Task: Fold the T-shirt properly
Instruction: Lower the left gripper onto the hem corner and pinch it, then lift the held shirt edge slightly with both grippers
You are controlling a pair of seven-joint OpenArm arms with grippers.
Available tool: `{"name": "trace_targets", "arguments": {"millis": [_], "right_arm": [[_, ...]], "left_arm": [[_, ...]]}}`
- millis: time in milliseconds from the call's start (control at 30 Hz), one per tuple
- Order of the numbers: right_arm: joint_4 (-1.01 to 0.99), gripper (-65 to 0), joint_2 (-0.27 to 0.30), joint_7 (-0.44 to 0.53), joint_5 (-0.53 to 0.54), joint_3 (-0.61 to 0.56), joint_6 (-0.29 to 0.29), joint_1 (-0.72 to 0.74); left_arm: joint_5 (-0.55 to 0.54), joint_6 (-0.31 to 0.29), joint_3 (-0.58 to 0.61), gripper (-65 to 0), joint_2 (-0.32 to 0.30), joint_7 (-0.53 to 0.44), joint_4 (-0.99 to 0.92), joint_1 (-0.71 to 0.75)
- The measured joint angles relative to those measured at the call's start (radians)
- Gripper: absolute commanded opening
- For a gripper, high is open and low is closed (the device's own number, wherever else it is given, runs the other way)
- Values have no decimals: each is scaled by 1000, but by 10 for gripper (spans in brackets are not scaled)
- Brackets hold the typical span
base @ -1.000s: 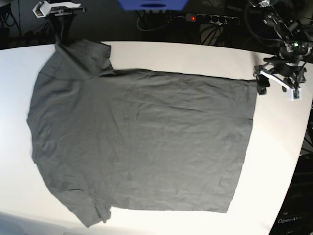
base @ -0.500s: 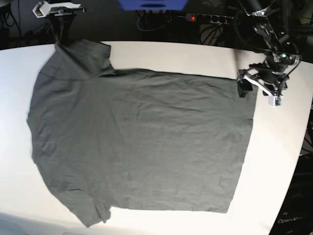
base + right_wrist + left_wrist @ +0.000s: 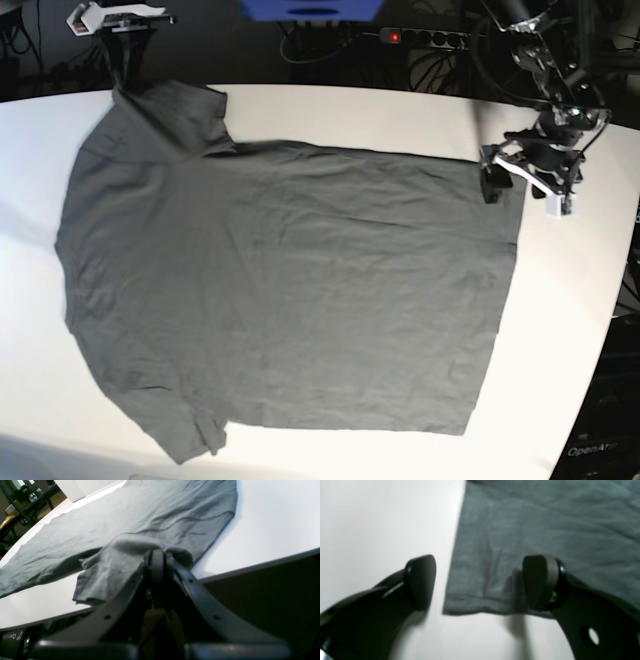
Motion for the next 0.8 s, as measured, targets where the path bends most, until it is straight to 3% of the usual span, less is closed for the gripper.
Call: {"name": "trace_targets", "arguments": {"millis": [400,700,800], "right_arm": [[0,-647,0,0,0,0,0,0],[0,-647,0,0,0,0,0,0],[0,-647,0,0,0,0,0,0]], "left_arm": [[-54,-8,23,-119,-16,-95,-39,57],[-82,-16,35,-123,-22,-80,-34,83],[-88,-22,37,-200,-20,-85,-34,92]]}}
